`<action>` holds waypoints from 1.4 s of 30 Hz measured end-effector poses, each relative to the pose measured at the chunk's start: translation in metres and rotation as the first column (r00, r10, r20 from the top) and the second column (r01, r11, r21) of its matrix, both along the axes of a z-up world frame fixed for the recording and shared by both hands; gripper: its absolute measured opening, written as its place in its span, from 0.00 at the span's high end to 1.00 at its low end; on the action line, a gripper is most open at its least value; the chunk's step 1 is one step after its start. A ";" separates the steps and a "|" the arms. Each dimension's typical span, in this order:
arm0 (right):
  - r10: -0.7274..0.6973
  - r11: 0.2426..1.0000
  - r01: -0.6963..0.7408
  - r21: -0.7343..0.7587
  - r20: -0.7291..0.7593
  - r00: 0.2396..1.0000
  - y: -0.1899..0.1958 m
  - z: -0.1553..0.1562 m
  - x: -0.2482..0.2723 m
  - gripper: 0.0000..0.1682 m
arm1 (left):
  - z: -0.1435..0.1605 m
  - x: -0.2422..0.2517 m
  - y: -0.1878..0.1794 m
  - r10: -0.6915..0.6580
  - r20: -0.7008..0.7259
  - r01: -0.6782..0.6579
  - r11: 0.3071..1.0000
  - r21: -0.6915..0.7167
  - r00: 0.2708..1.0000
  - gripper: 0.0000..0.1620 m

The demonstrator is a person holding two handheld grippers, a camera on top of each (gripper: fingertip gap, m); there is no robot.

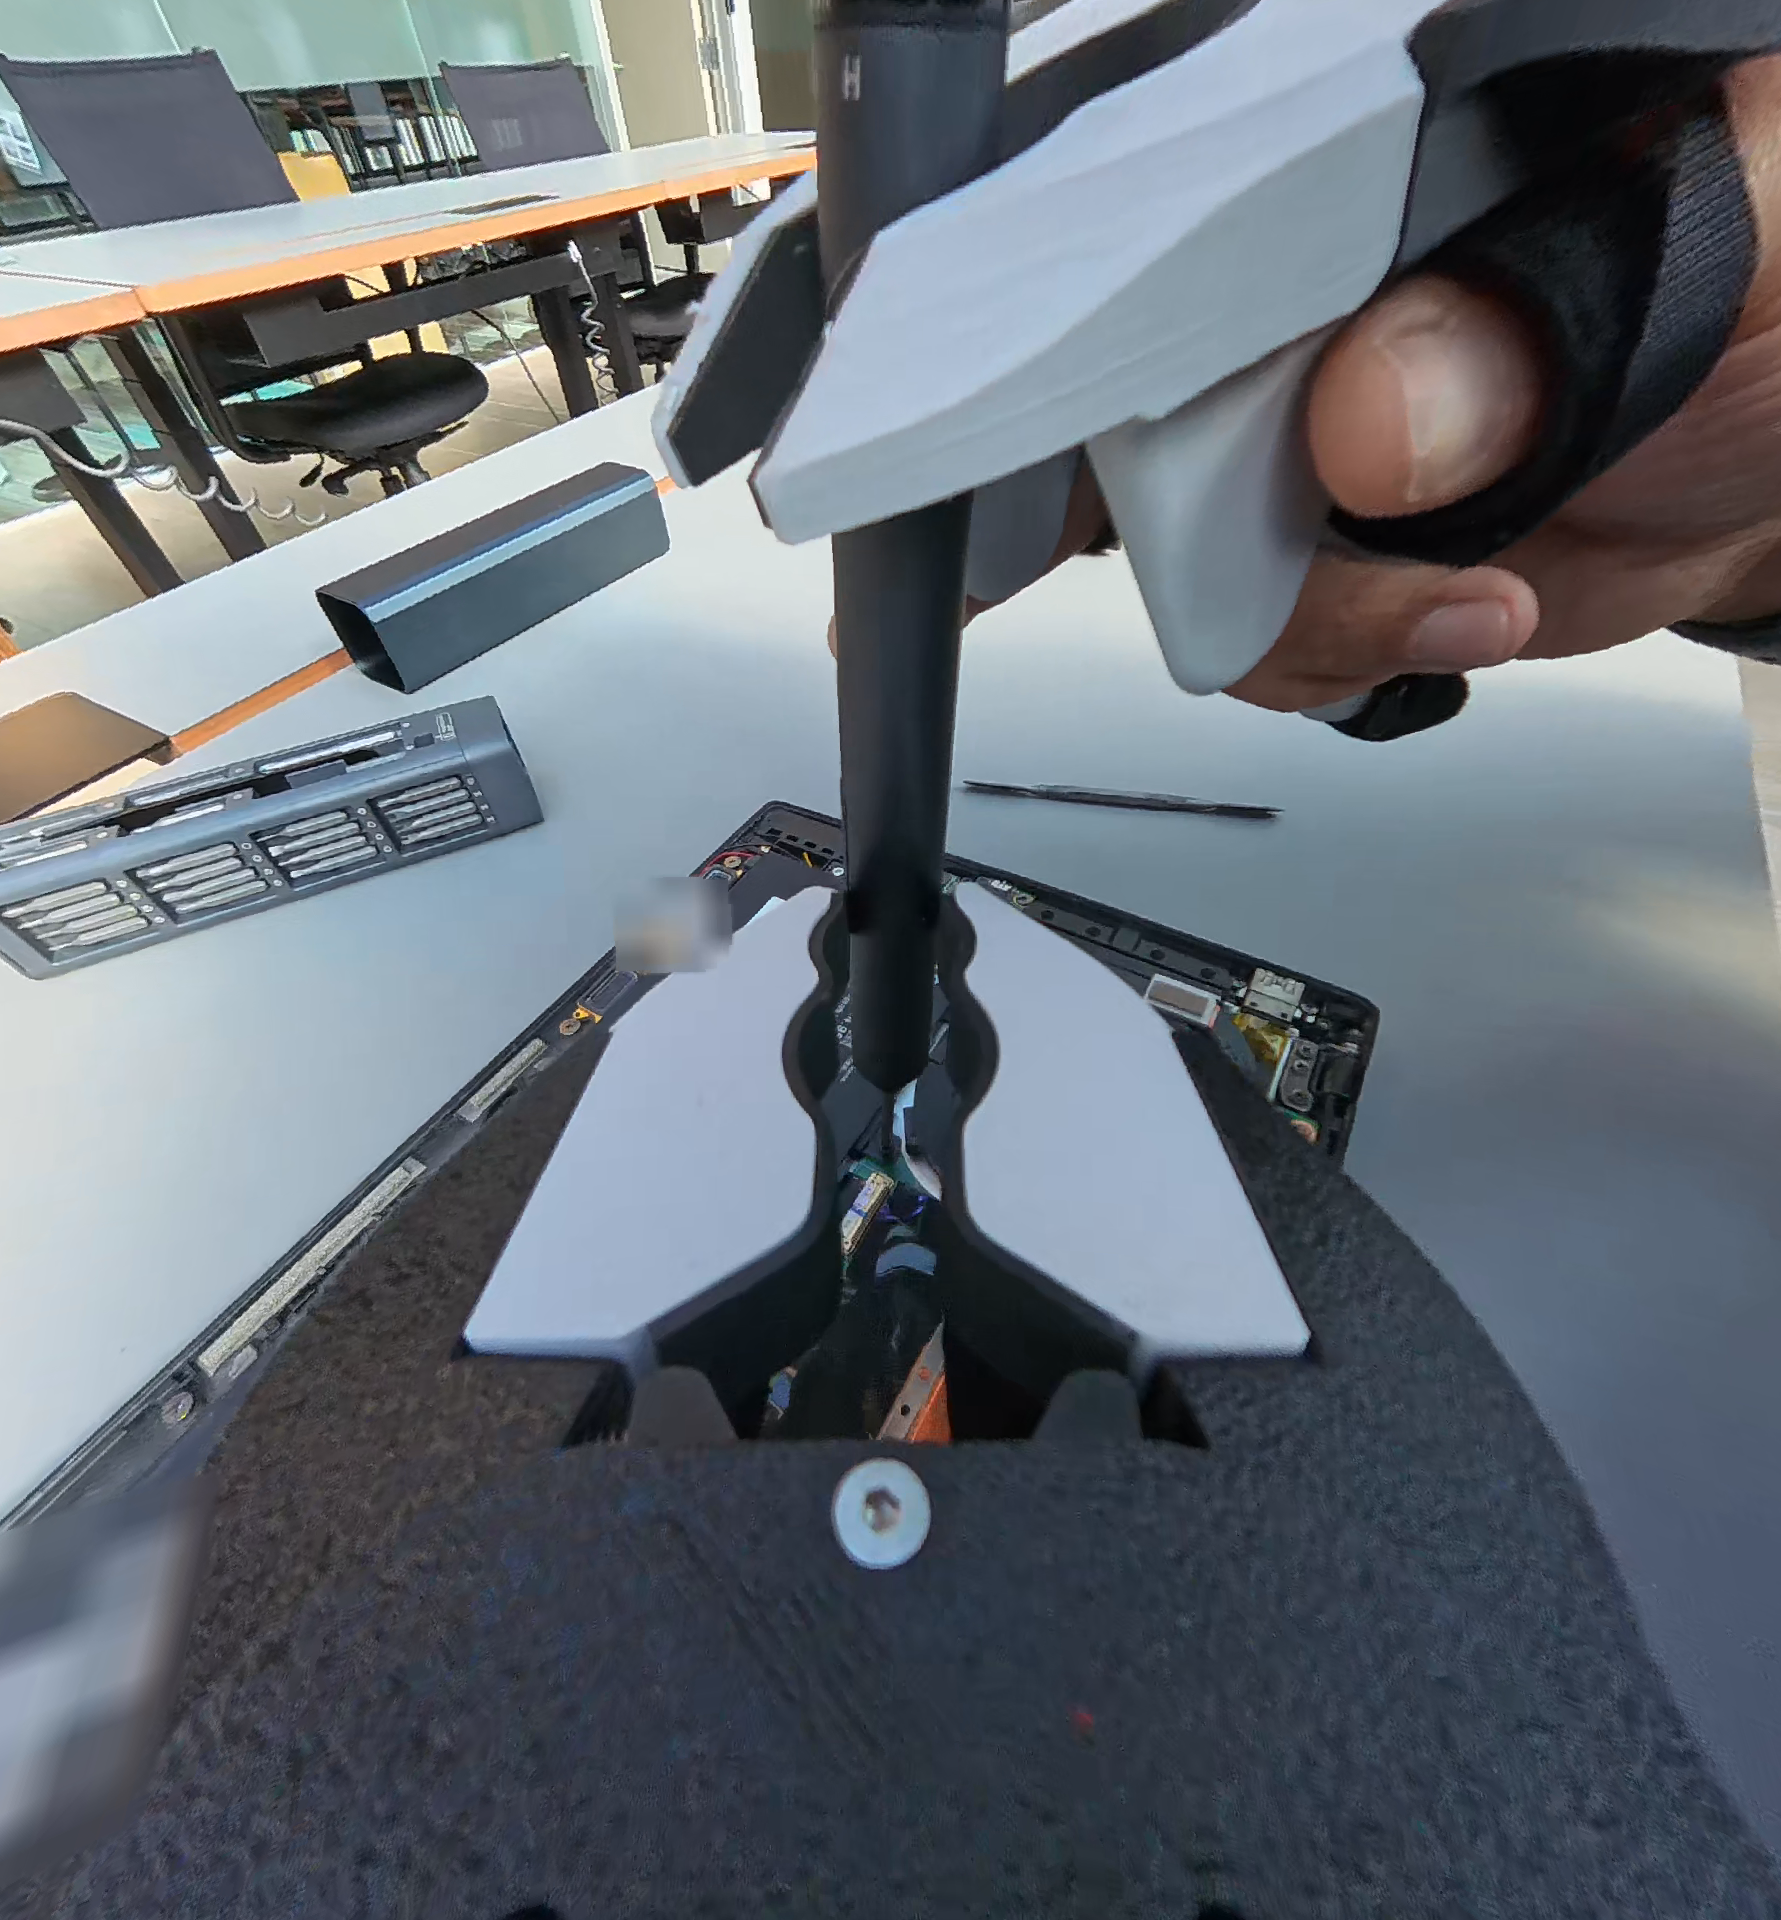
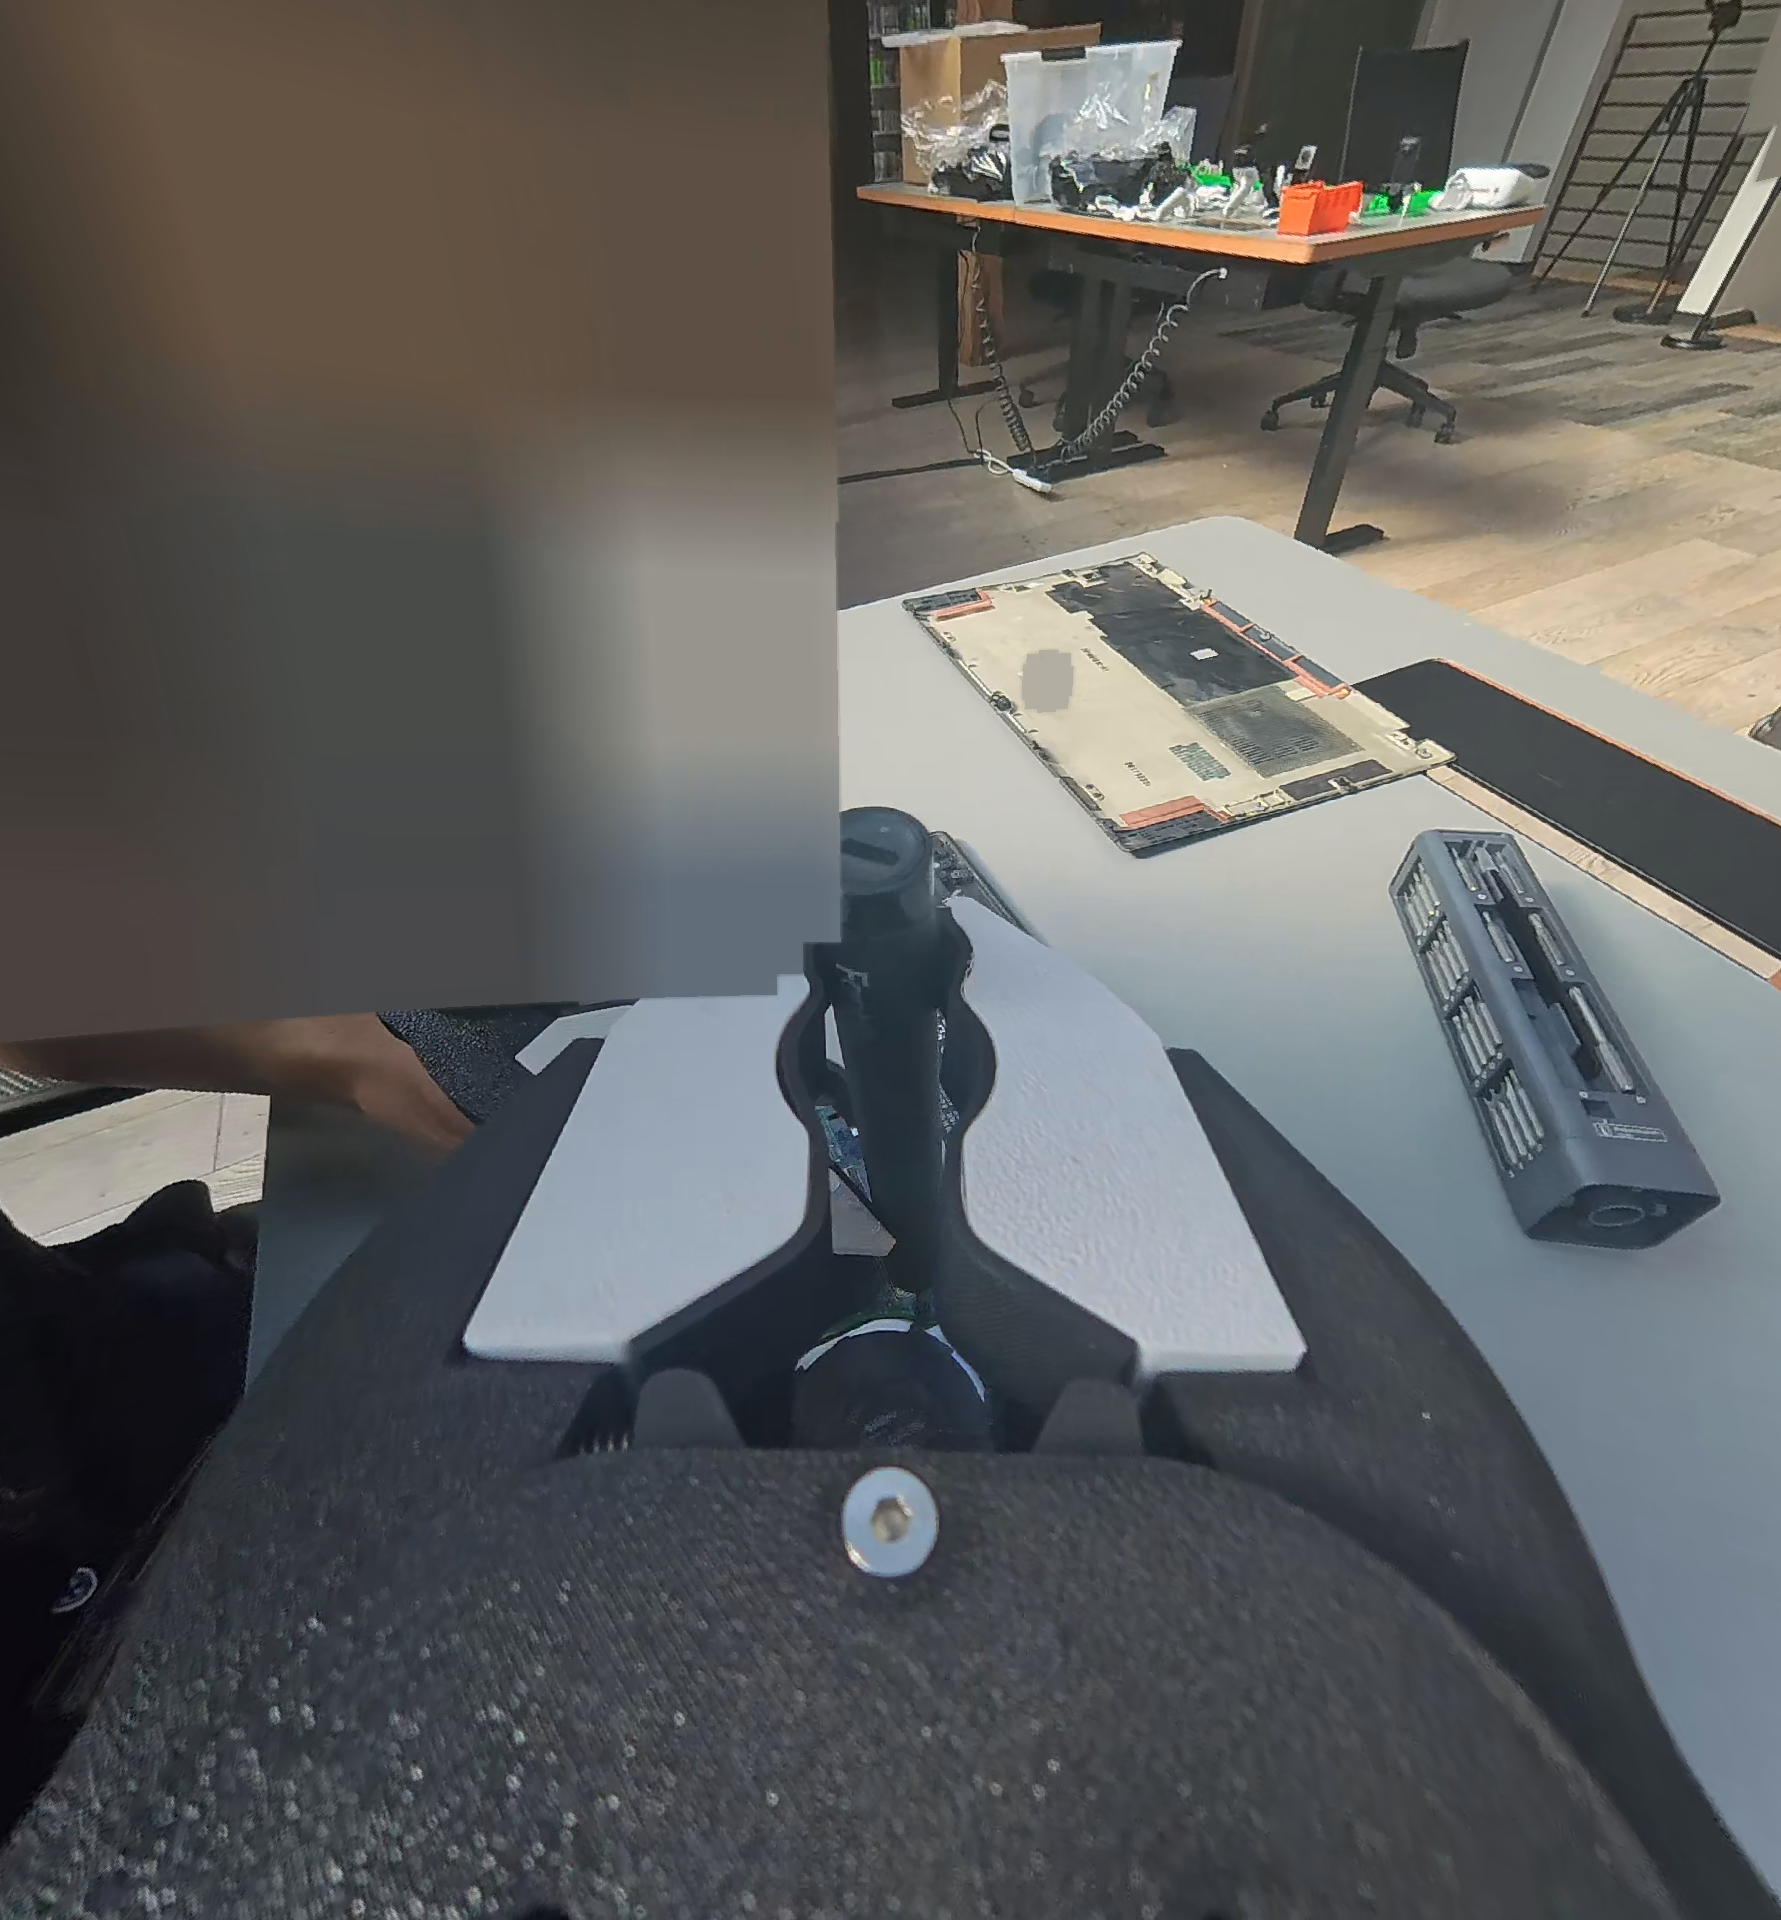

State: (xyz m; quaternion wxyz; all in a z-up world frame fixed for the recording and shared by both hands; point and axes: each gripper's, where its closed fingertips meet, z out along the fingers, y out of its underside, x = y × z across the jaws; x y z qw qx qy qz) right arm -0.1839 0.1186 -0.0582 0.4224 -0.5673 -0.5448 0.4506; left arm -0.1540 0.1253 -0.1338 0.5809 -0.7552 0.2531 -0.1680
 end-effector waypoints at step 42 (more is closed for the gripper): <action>0.112 0.993 -0.112 0.041 -0.012 0.994 -0.001 -0.002 -0.012 0.90 | -0.001 -0.007 0.002 0.074 0.039 -0.074 0.997 -0.002 0.997 0.90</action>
